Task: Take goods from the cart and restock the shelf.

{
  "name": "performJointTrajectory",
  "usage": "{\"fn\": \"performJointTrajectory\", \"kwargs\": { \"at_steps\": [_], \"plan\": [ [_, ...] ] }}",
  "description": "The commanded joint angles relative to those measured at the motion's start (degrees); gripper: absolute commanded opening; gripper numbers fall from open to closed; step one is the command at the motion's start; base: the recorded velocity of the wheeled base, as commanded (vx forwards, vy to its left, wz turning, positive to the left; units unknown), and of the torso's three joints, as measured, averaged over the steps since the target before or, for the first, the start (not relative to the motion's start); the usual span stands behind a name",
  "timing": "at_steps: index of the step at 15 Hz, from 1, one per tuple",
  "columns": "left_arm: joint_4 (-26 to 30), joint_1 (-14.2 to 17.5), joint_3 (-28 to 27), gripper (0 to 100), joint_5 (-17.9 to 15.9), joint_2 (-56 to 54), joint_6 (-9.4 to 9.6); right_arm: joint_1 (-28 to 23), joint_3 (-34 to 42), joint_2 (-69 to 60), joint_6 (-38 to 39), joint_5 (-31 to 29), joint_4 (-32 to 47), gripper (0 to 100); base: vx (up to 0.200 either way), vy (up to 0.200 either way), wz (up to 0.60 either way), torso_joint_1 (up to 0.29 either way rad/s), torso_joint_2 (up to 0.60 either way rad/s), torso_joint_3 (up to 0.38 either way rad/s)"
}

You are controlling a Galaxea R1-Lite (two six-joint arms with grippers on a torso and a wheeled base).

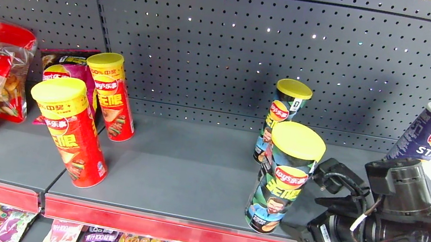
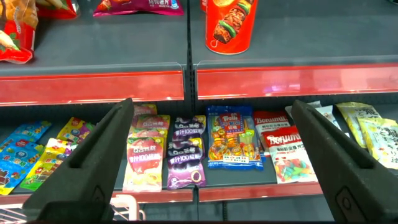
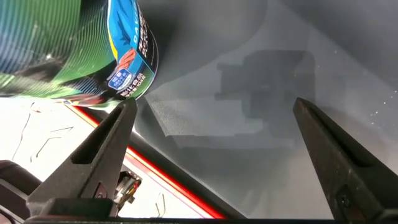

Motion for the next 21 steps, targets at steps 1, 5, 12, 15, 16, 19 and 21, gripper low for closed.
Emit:
{"fn": "performJointTrajectory", "kwargs": {
  "at_steps": [1,5,12,15,16,19,21],
  "plan": [
    [-0.01,-0.01,0.0,100,0.04,0.09,0.0,0.0,-0.03,-0.12,-0.01,0.01,-0.01,100,0.0,0.0,0.0,0.0,0.0,0.0],
    [0.08,-0.01,0.0,100,0.04,0.09,0.0,0.18,-0.12,-0.12,-0.01,0.01,-0.01,100,0.0,0.0,0.0,0.0,0.0,0.0],
    [-0.01,-0.01,0.0,100,0.04,0.09,0.0,0.27,0.06,-0.3,0.08,0.01,-0.01,100,0.0,0.0,0.0,0.0,0.0,0.0],
    [0.08,-0.01,0.0,100,0.04,0.09,0.0,0.79,0.06,-0.38,0.08,0.01,-0.1,100,0.0,0.0,0.0,0.0,0.0,0.0],
    [-0.01,-0.01,0.0,100,0.04,0.09,0.0,0.79,0.06,-0.38,0.08,0.01,-0.1,100,0.0,0.0,0.0,0.0,0.0,0.0],
    [0.08,-0.01,0.0,100,0.04,0.09,0.0,0.97,0.15,-0.56,0.08,0.01,-0.1,100,0.0,0.0,0.0,0.0,0.0,0.0],
    [-0.01,-0.01,0.0,100,0.04,0.09,0.0,0.79,0.85,-1.17,0.17,0.01,-0.1,100,0.0,0.0,0.0,0.0,0.0,0.0]
  ]
}}
